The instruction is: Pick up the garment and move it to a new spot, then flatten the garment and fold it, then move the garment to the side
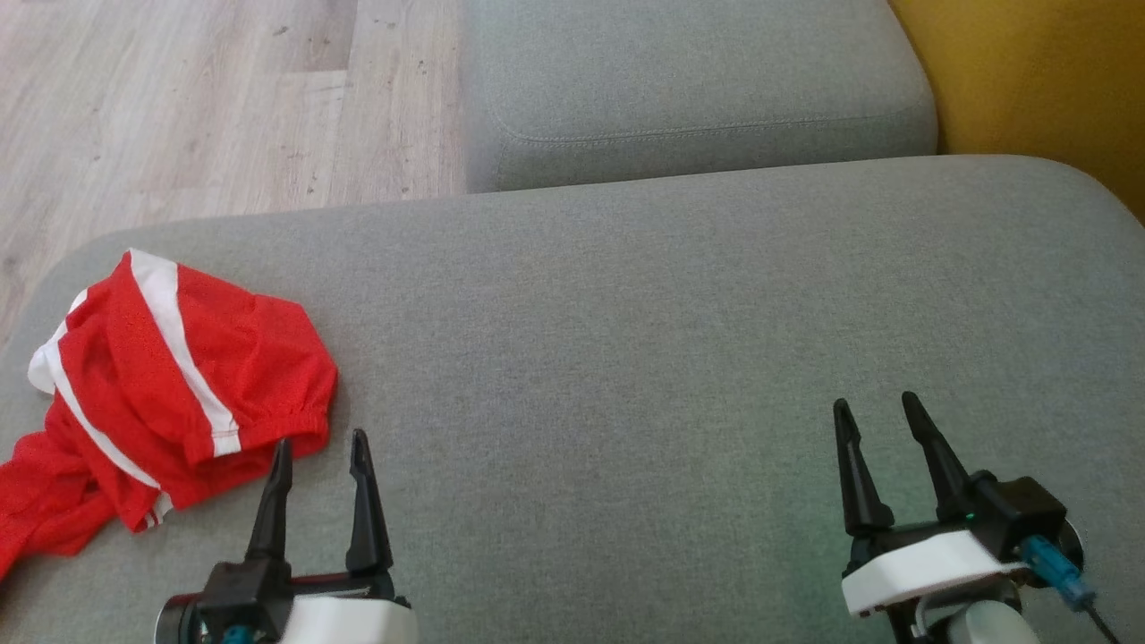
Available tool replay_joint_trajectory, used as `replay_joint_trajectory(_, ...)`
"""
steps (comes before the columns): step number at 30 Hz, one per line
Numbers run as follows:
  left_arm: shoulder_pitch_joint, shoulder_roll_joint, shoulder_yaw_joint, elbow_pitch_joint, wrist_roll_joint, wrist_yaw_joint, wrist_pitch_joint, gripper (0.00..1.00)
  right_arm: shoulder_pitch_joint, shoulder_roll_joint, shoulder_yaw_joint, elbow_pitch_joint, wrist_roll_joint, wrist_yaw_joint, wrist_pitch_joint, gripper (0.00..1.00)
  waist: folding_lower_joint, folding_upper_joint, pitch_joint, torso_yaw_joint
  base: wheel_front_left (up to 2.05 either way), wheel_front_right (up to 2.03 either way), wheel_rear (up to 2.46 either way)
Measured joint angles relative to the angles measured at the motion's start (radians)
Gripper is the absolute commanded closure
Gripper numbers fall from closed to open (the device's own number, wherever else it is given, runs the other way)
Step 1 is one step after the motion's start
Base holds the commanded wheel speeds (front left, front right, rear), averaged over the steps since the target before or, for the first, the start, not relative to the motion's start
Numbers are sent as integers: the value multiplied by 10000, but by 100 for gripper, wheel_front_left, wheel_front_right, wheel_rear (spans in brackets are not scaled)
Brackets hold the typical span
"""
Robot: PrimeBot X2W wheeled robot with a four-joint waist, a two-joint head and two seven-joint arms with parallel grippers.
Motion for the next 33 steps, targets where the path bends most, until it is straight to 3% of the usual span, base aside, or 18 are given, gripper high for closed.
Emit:
replay_joint_trajectory(8,1,10,-174,2,738,197,-196,0,1,-2,92,-69,-813,0,-198,0,0,0,-26,-5,0,0,0)
replay_joint_trajectory(33,26,15,79,564,125,320,-201,0,110,-4,81,63,-848,0,-205,0,1,0,-186,119,0,0,0)
